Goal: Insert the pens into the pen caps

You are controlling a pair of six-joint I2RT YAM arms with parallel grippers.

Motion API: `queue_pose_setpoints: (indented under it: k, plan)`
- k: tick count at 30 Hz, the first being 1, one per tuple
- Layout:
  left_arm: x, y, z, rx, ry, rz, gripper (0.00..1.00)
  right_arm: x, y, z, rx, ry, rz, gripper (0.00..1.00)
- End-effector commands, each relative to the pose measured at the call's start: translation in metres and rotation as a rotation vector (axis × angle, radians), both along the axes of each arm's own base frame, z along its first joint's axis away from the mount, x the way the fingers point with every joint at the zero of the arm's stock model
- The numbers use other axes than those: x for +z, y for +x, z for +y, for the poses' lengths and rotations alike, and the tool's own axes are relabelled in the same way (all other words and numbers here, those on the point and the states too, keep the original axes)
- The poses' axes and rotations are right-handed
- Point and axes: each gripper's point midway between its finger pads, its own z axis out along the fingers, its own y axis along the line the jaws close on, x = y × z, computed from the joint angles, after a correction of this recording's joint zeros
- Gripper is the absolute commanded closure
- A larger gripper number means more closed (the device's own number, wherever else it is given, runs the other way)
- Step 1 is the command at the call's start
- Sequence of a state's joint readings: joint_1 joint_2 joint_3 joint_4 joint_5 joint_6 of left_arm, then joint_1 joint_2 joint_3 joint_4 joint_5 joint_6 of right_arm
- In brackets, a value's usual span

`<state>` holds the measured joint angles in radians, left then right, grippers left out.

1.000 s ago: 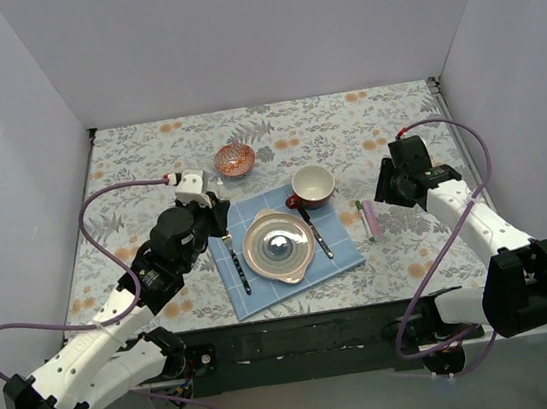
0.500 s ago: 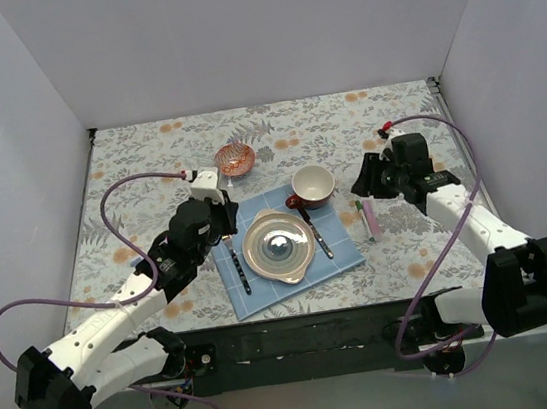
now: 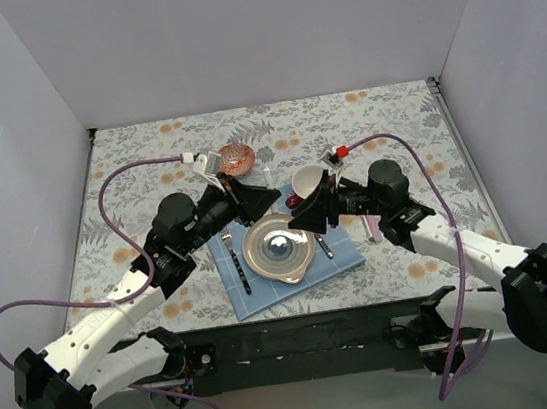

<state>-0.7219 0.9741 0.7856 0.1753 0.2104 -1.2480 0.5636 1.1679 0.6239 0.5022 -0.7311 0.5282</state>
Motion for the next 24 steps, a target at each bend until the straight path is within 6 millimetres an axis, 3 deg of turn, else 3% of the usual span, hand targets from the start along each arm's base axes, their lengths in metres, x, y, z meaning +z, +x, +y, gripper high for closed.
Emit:
queue_pose_setpoints:
  k: [1, 14, 19, 22, 23, 24]
  plan:
    - [0.021, -0.024, -0.008, -0.119, -0.117, 0.016, 1.00, 0.066, -0.016, 0.012, 0.074, 0.173, -0.188, 0.40]
    - [0.016, -0.035, -0.004, -0.147, -0.119, 0.024, 1.00, 0.103, -0.038, 0.048, 0.163, 0.246, -0.203, 0.41]
    - [0.009, -0.036, -0.002, -0.143, -0.111, 0.032, 1.00, 0.101, -0.036, 0.052, 0.116, 0.265, -0.171, 0.45]
    - [0.006, -0.038, -0.003, -0.155, -0.105, 0.033, 1.00, 0.098, -0.029, 0.049, 0.057, 0.261, -0.163, 0.77]
    - [0.005, -0.038, -0.004, -0.158, -0.101, 0.032, 1.00, 0.097, -0.025, 0.048, 0.032, 0.258, -0.160, 0.98]
    - [0.005, -0.039, -0.004, -0.165, -0.100, 0.032, 0.97, 0.095, -0.024, 0.048, 0.025, 0.252, -0.157, 0.99]
